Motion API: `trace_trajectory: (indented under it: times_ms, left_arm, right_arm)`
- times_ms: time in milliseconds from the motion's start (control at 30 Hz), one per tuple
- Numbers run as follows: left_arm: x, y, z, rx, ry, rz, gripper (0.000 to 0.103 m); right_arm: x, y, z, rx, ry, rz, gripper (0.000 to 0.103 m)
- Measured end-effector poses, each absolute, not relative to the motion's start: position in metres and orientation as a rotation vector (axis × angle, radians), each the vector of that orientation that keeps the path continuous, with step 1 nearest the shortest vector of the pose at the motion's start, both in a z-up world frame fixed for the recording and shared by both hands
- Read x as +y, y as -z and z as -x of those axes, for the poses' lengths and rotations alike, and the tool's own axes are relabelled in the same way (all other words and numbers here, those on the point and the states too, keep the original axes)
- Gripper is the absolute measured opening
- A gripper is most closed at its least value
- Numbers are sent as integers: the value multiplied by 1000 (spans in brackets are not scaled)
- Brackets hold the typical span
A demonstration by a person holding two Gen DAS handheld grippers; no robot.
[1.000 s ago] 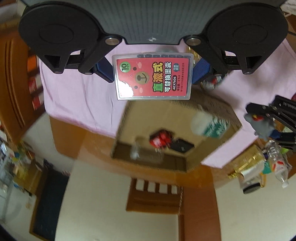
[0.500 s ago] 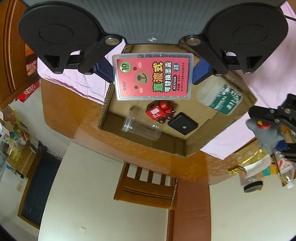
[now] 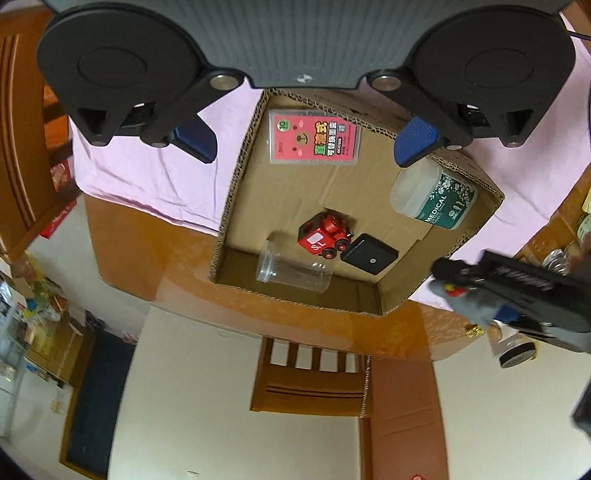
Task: Organize rigid objects
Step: 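Lower the grey toy dog into the box and open the left gripper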
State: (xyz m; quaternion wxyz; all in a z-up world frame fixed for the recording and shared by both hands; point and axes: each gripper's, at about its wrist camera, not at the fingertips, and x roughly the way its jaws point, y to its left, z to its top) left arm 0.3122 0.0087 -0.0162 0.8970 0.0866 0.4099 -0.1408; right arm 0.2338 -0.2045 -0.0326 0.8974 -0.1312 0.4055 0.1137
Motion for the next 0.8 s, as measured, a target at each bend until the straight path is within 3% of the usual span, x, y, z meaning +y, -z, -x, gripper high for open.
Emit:
trace_trajectory:
  times_ms: [467, 533, 633, 800]
  left_arm:
    - [-84, 43, -348, 897, 433, -246, 73]
    - [-93, 43, -351, 878, 434, -243, 76]
    - [-102, 42, -354, 846, 432, -222, 93]
    - [-99, 33, -347, 817, 419, -218, 96]
  right_arm:
    - [-221, 23, -208, 817, -155, 222, 103]
    - [-224, 23, -206, 816, -141, 219, 103]
    - [-231, 22, -202, 814, -128, 199, 103]
    - [-241, 25, -197, 823, -108, 175, 103]
